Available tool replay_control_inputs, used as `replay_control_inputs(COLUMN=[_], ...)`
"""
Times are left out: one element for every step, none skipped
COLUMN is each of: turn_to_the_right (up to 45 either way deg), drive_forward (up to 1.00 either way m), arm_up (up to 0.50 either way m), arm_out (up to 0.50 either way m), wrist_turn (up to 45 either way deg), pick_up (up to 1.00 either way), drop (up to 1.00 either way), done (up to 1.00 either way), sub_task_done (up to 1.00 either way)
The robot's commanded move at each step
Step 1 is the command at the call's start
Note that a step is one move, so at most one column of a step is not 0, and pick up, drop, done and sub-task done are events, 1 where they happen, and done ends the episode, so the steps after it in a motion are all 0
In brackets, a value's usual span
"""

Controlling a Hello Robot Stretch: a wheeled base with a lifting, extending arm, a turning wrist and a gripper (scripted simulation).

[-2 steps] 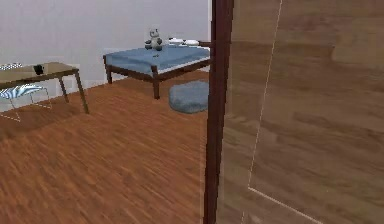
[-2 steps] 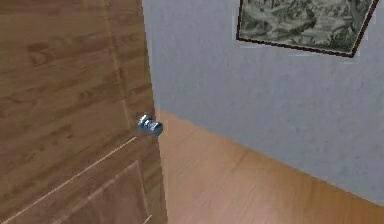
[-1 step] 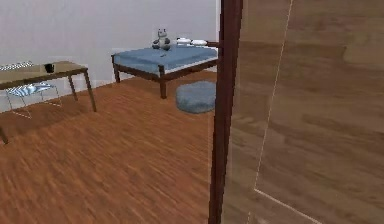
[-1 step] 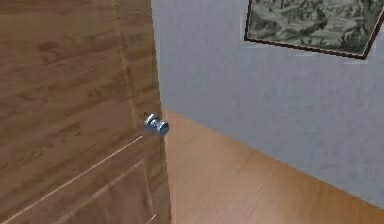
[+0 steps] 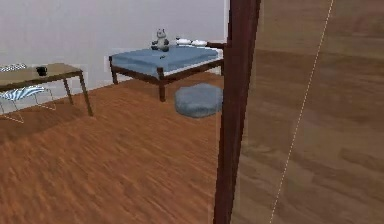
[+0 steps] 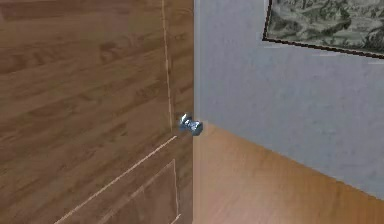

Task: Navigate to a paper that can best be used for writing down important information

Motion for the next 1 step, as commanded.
replay_control_inputs(turn_to_the_right=[-30.0], drive_forward=[0.00], arm_up=[0.00], arm_out=[0.00], wrist_turn=[0.0], pick_up=[0.00], drop=[0.00], done=[0.00], sub_task_done=[0.00])
